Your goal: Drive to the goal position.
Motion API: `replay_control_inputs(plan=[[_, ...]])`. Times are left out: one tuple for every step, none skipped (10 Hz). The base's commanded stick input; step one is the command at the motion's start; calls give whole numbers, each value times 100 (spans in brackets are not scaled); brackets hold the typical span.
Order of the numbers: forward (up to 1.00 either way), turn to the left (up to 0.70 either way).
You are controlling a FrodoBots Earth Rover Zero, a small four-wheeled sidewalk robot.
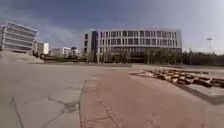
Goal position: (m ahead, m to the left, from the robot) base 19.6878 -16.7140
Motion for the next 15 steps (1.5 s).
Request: replay_control_inputs(plan=[[70,0],[70,0],[70,0],[70,0],[70,0],[70,0],[70,0],[70,0],[70,0],[70,0],[70,0],[70,0],[70,0],[70,0],[70,0]])
